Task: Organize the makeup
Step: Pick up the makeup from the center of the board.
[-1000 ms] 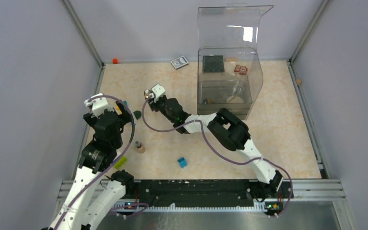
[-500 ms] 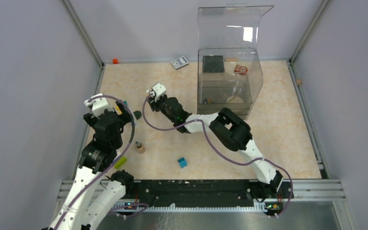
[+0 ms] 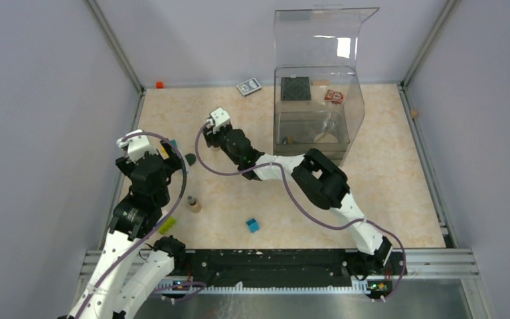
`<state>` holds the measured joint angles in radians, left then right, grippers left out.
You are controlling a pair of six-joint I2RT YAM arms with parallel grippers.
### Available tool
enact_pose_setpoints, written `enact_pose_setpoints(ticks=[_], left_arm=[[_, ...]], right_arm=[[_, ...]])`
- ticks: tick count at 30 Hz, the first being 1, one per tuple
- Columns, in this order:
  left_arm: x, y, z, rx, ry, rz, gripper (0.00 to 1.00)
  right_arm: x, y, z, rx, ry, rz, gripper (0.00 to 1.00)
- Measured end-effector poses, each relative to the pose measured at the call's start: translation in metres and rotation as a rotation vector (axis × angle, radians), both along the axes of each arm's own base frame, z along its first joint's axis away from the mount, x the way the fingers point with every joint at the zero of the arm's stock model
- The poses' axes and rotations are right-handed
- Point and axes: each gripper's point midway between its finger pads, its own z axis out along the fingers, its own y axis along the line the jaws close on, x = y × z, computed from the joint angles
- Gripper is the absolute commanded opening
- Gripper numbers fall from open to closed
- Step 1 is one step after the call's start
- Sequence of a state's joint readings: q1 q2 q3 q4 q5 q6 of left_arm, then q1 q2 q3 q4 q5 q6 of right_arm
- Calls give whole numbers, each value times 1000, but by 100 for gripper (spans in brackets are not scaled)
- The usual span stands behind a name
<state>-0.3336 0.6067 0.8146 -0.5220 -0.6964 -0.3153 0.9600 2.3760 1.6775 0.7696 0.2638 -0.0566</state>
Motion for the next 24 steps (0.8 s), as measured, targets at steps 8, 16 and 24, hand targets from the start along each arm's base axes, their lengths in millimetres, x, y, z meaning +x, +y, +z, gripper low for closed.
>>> enact_pose_setpoints(ticks=[8, 16, 24], left_arm=[[0, 0, 0, 0, 0, 2, 99], [0, 1, 0, 0, 0, 4, 99], [0, 1, 0, 0, 0, 4, 99]], right_arm=[[3, -1, 4, 10, 0, -18, 57], [9, 5, -1, 5, 18, -17, 57], [11, 5, -20, -30, 53, -19, 37]])
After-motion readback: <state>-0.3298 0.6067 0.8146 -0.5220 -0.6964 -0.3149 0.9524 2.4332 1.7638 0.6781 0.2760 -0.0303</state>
